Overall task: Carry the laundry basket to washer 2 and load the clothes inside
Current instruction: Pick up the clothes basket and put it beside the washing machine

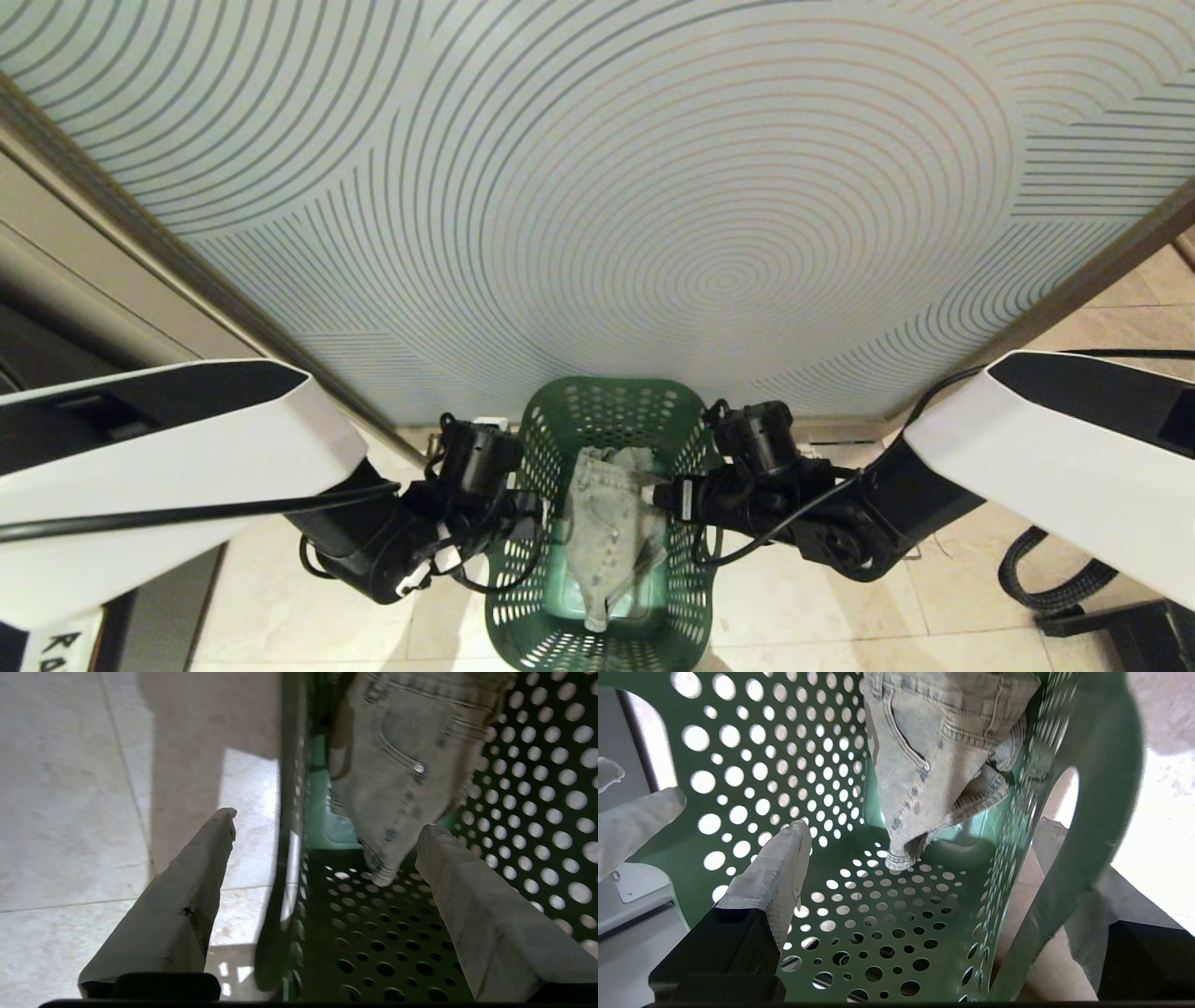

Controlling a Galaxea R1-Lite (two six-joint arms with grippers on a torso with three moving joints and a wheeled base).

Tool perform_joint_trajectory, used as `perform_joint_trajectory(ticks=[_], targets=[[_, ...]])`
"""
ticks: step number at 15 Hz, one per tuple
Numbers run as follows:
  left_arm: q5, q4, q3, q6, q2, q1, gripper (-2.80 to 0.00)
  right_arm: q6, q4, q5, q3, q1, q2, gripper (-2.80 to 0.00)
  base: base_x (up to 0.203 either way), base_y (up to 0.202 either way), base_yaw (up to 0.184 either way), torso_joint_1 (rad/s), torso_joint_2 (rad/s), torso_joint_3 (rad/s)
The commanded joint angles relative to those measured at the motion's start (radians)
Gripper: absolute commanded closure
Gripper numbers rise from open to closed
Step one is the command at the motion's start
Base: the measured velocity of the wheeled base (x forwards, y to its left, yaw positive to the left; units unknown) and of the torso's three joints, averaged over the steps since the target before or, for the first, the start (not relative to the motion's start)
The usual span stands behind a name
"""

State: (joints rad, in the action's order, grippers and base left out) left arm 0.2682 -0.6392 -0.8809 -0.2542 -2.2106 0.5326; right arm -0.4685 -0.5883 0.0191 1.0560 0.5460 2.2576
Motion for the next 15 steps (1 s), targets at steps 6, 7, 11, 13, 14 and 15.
perform_joint_trajectory(ticks=[6, 7, 11, 13, 14, 15], targets=[[-0.112, 0.039, -0.01, -0.147, 0.008, 0.013, -2.8, 0.044, -0.079, 0.002, 0.002, 0.0, 0.049, -2.8, 0.0, 0.0, 0.0, 0.0, 0.0, 0.0], [-0.121, 0.039, -0.012, -0.157, 0.004, 0.017, -2.8, 0.044, -0.079, 0.003, 0.007, 0.0, 0.051, -2.8, 0.0, 0.0, 0.0, 0.0, 0.0, 0.0], [-0.134, 0.035, -0.043, -0.184, -0.012, 0.056, -2.8, 0.045, -0.105, 0.002, 0.009, 0.0, 0.069, -2.8, 0.0, 0.0, 0.0, 0.0, 0.0, 0.0], [-0.163, 0.036, -0.056, -0.201, -0.012, 0.06, -2.8, 0.045, -0.135, 0.002, 0.009, 0.0, 0.079, -2.8, 0.0, 0.0, 0.0, 0.0, 0.0, 0.0], [-0.164, 0.036, -0.059, -0.201, -0.014, 0.06, -2.8, 0.044, -0.145, 0.001, 0.009, 0.0, 0.081, -2.8, 0.0, 0.0, 0.0, 0.0, 0.0, 0.0], [-0.164, 0.036, -0.061, -0.201, -0.017, 0.061, -2.8, 0.045, -0.151, 0.001, 0.009, 0.0, 0.086, -2.8, 0.0, 0.0, 0.0, 0.0, 0.0, 0.0]])
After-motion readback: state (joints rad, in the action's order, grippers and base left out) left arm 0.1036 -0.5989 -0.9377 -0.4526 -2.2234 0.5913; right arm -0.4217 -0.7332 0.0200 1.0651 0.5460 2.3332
